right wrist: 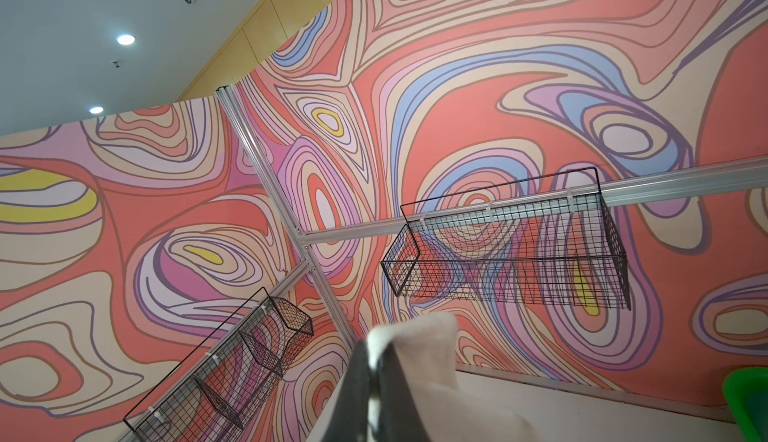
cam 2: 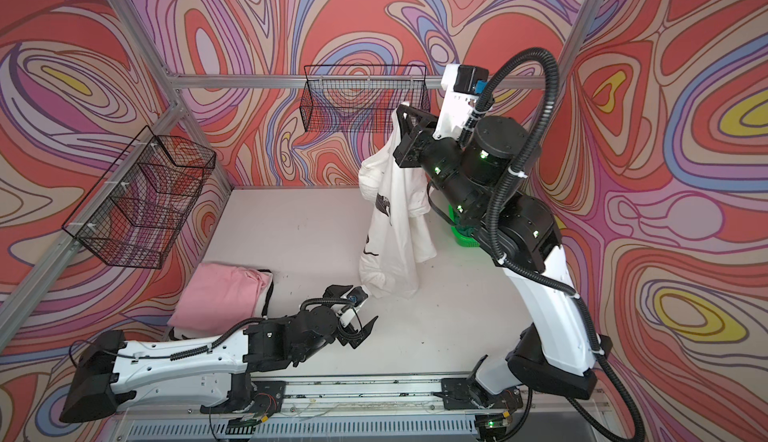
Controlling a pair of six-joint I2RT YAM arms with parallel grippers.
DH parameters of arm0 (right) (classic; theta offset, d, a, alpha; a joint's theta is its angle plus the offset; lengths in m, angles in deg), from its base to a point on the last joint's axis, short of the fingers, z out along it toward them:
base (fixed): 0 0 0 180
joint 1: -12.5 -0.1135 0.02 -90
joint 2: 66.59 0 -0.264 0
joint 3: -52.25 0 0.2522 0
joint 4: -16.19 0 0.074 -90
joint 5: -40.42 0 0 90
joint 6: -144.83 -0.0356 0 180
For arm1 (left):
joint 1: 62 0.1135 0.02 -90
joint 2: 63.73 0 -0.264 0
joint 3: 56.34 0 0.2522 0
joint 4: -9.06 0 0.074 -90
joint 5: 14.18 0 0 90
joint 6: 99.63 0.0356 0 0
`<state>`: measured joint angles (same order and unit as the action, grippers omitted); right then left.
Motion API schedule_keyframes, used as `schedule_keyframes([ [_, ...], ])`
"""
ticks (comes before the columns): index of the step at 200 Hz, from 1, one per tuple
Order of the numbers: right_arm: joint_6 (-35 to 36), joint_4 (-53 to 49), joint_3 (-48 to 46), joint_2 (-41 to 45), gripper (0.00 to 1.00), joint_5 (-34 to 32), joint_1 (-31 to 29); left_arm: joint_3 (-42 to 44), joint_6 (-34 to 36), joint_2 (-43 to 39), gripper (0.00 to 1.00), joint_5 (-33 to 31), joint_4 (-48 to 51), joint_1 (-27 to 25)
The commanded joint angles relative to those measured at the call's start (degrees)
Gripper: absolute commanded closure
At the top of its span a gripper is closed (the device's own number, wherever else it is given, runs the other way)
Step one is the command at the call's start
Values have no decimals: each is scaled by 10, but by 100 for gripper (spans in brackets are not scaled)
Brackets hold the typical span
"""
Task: Fold and stack the t-shirts
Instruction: 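Grasp the hanging lower edge of the white t-shirt with the left gripper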
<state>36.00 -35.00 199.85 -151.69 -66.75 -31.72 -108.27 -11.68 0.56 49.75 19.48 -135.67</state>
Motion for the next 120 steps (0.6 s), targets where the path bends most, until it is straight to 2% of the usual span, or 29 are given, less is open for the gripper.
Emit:
schedule_keyframes([
  [1,-12,16,27,0,100,0,1,-24,20,46,0,0,-84,0],
  [34,-22,24,27,0,100,1,1,-63,26,117,0,-19,-124,8],
  [69,-34,31,28,2,100,0,1,-85,-11,156,0,-38,-165,44],
  [120,-38,34,17,-8,100,-36,0,-140,-68,186,0,81,-191,46],
])
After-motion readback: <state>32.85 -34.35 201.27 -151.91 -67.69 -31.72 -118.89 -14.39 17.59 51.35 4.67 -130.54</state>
